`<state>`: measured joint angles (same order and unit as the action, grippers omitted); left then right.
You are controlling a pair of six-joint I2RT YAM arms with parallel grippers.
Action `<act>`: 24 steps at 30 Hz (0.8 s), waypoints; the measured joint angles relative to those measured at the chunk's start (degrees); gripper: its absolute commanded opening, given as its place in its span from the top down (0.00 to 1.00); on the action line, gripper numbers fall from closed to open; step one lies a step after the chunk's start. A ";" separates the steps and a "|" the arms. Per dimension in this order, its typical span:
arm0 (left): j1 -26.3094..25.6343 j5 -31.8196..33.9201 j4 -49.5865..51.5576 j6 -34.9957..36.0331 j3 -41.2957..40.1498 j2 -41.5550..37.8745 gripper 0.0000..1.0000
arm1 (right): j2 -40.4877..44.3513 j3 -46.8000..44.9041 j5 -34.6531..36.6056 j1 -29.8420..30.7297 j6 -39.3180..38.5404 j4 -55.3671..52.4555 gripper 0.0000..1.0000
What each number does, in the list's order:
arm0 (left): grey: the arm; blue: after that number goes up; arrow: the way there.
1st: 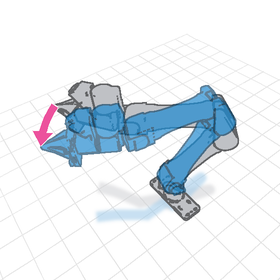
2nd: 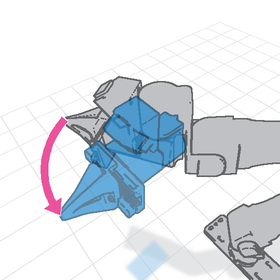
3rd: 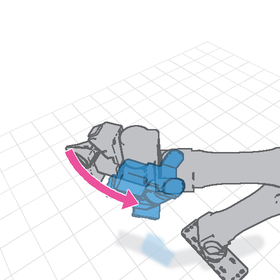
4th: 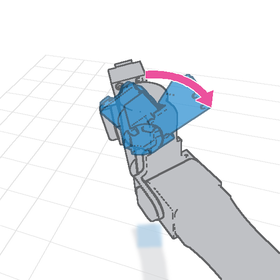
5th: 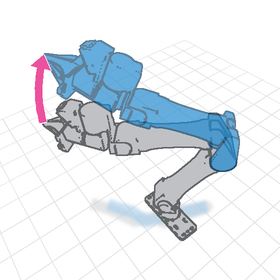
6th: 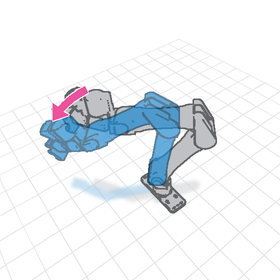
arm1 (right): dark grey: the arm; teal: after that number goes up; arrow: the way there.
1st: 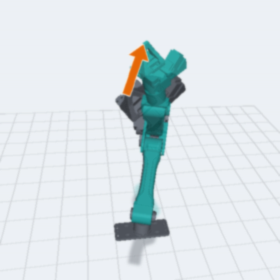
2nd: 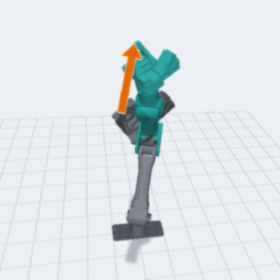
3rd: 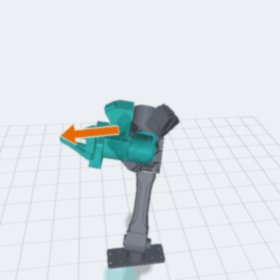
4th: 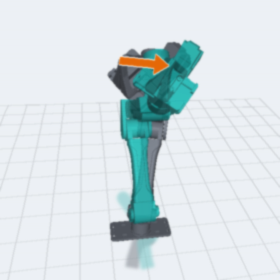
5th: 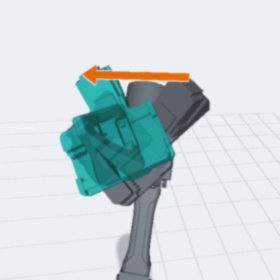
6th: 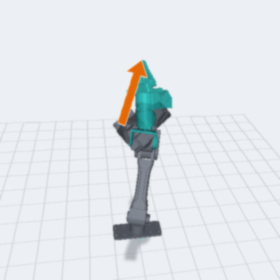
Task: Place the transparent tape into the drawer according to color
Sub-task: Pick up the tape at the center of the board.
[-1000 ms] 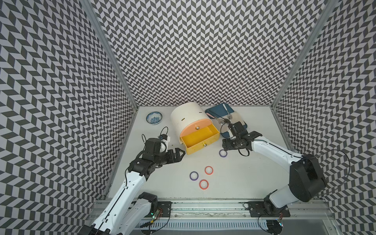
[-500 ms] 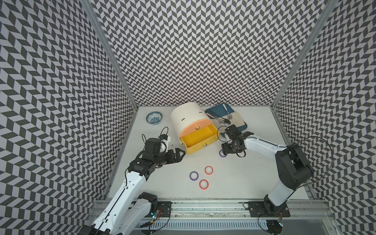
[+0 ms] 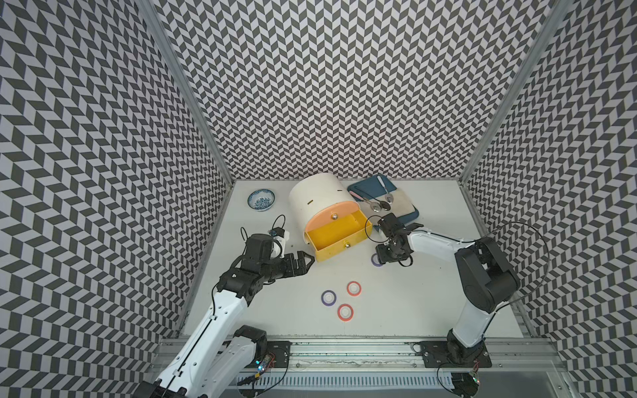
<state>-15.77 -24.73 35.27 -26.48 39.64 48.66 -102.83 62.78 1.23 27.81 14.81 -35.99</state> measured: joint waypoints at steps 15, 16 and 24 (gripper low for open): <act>0.00 -0.63 0.00 0.31 0.00 0.00 0.00 | -0.96 0.83 1.79 -0.31 -0.22 -2.08 0.78; 0.00 -0.68 0.00 0.44 0.00 0.00 0.00 | -1.16 1.05 1.66 -0.31 -0.37 -2.21 0.81; 0.00 -1.07 0.00 0.98 0.00 0.00 0.00 | -1.49 1.49 1.29 -0.28 -0.46 -2.64 1.00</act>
<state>-15.77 -25.80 35.27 -25.50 39.64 48.66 -104.31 64.27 2.52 27.53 14.35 -38.63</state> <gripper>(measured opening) 0.992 0.158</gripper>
